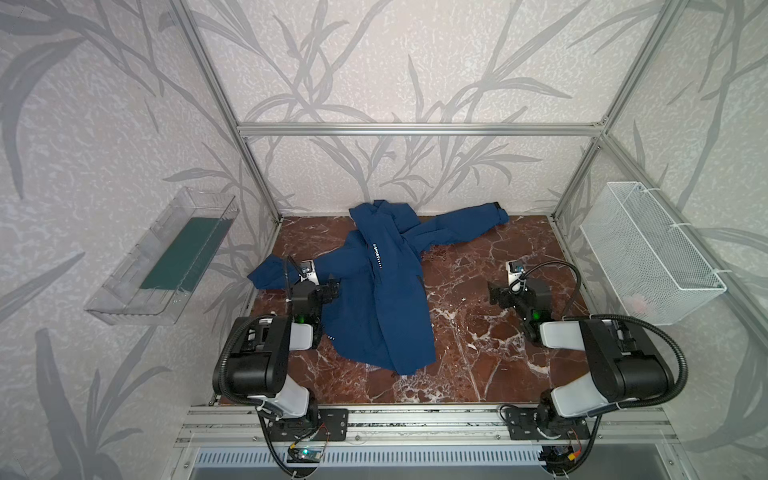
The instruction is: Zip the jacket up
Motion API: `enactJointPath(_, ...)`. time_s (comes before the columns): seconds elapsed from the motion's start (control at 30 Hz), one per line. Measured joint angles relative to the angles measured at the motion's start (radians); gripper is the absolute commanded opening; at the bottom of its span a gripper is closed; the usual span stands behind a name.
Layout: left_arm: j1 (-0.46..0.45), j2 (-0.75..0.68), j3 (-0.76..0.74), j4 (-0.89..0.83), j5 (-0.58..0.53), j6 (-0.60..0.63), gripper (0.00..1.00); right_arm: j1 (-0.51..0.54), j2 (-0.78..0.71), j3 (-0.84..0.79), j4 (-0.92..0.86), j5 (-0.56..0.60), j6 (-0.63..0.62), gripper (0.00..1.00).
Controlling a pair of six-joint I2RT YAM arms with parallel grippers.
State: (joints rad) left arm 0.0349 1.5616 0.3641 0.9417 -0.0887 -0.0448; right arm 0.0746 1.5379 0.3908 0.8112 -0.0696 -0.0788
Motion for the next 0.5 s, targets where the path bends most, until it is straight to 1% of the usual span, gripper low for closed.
enactJointPath(0.5, -0.003, 0.0, 0.0, 0.001, 0.005, 0.009, 0.99, 0.0, 0.0, 0.0, 0.0, 0.0, 0.0, 0.99)
